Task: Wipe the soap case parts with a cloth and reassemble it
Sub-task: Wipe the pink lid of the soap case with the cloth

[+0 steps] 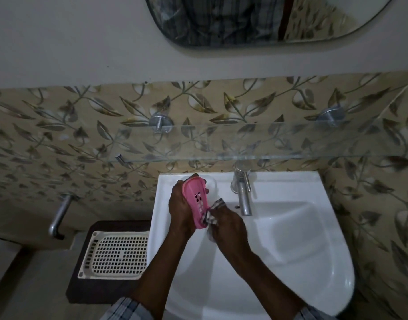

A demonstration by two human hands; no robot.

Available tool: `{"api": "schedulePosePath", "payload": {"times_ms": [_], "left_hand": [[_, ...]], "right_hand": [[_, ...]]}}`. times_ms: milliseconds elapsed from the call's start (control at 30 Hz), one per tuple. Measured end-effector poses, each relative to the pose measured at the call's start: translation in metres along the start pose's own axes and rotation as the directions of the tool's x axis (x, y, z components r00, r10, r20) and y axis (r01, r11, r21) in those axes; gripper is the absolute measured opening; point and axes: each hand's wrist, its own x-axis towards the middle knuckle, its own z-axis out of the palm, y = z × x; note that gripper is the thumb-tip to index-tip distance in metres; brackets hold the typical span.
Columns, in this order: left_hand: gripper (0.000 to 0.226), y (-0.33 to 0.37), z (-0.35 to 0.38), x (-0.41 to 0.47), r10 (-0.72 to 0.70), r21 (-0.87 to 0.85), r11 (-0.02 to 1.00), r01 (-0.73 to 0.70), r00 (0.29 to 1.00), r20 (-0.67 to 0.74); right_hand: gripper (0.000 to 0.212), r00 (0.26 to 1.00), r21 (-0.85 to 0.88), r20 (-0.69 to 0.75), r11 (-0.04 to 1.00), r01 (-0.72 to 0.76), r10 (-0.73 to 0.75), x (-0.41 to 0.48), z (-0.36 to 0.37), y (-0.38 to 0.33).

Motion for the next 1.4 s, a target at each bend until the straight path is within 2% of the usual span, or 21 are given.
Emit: {"api": "schedulePosePath", "payload": {"times_ms": [67,133,200,267,367,400,467,533,567,633,667,700,733,800,933,1067,1133,1200,1300,1367,1400], "left_hand": [[0.044,0.000,-0.005,0.003,0.011,-0.005,1.000,-0.011,1.000,0.016],[0.048,0.000,-0.014,0.009,-0.045,-0.122,0.991,0.053,0.996,0.074],[0.042,0.005,-0.026,0.016,-0.071,-0.259,0.959,0.115,0.982,0.173],[0.036,0.008,-0.029,0.017,-0.049,-0.349,0.926,0.143,0.963,0.264],[0.067,0.003,-0.023,0.014,-0.013,-0.420,0.888,0.190,0.921,0.389],[0.076,0.001,-0.020,0.013,-0.002,-0.432,0.880,0.198,0.911,0.413],[0.079,-0.004,-0.015,0.010,-0.033,-0.417,0.886,0.205,0.923,0.384],[0.071,-0.003,-0.007,0.004,-0.103,-0.311,0.934,0.177,0.965,0.240],[0.070,-0.005,-0.005,0.004,-0.112,-0.205,0.970,0.131,0.988,0.102],[0.065,-0.006,-0.006,-0.001,0.061,0.081,0.996,-0.048,0.982,-0.177],[0.060,-0.003,-0.007,-0.006,0.149,0.183,0.976,-0.115,0.971,-0.187],[0.059,-0.001,-0.008,-0.010,0.146,0.238,0.964,-0.116,0.983,-0.111],[0.062,0.000,-0.007,-0.014,0.050,0.290,0.956,-0.044,0.999,-0.014],[0.069,0.003,-0.006,-0.018,-0.218,0.366,0.916,0.166,0.970,0.105],[0.066,0.001,-0.010,-0.013,-0.440,0.235,0.888,0.396,0.880,0.181],[0.062,-0.006,-0.021,-0.009,-0.473,0.157,0.881,0.447,0.851,0.230],[0.068,0.000,-0.023,-0.002,-0.465,0.122,0.885,0.449,0.854,0.234],[0.074,0.012,-0.027,0.007,-0.462,0.058,0.883,0.466,0.840,0.284],[0.085,0.031,-0.032,0.012,-0.497,0.048,0.846,0.531,0.753,0.432],[0.088,0.037,-0.036,0.013,-0.497,0.056,0.830,0.555,0.690,0.525],[0.087,0.039,-0.036,0.012,-0.500,0.072,0.824,0.562,0.662,0.559]], "right_hand": [[0.015,0.998,0.141,0.017,0.988,-0.055,0.053,-0.009,-0.004,0.005],[0.022,0.979,0.289,-0.144,0.952,-0.096,0.142,-0.006,-0.017,0.016],[0.022,0.908,0.387,-0.244,0.893,-0.231,0.341,-0.006,-0.026,0.023],[0.004,0.844,0.591,-0.134,0.726,-0.352,0.519,-0.012,-0.024,0.023],[0.023,0.798,0.829,0.201,0.335,-0.448,0.569,-0.018,-0.017,0.011],[0.029,0.795,0.844,0.283,0.255,-0.473,0.537,-0.019,-0.016,0.005],[0.036,0.801,0.852,0.346,0.194,-0.486,0.489,-0.019,-0.014,-0.005],[0.029,0.817,0.868,0.284,0.228,-0.442,0.502,-0.018,-0.013,-0.010],[0.024,0.828,0.852,0.214,0.314,-0.418,0.519,-0.018,-0.013,-0.010],[0.021,0.862,0.733,0.005,0.585,-0.348,0.506,-0.016,-0.015,-0.010],[0.021,0.887,0.625,-0.112,0.726,-0.287,0.448,-0.016,-0.016,-0.009],[0.017,0.918,0.503,-0.203,0.841,-0.201,0.341,-0.015,-0.016,-0.008],[0.013,0.946,0.378,-0.247,0.920,-0.104,0.209,-0.016,-0.014,-0.008],[0.011,0.980,0.208,-0.200,0.977,0.035,0.008,-0.021,-0.009,-0.013],[0.017,0.983,0.127,-0.150,0.984,0.122,-0.103,-0.033,-0.001,-0.018],[0.019,0.999,0.316,-0.043,0.948,0.034,-0.022,-0.031,-0.004,-0.021],[0.025,0.996,0.403,-0.005,0.912,-0.080,0.090,-0.027,-0.010,-0.017],[0.014,0.959,0.460,-0.065,0.861,-0.217,0.277,-0.020,-0.018,-0.004],[0.005,0.863,0.641,-0.007,0.665,-0.384,0.505,-0.007,-0.035,0.009],[0.006,0.863,0.696,-0.005,0.621,-0.360,0.505,0.001,-0.047,0.008],[0.008,0.881,0.679,-0.055,0.665,-0.312,0.470,0.005,-0.053,0.006]]}}
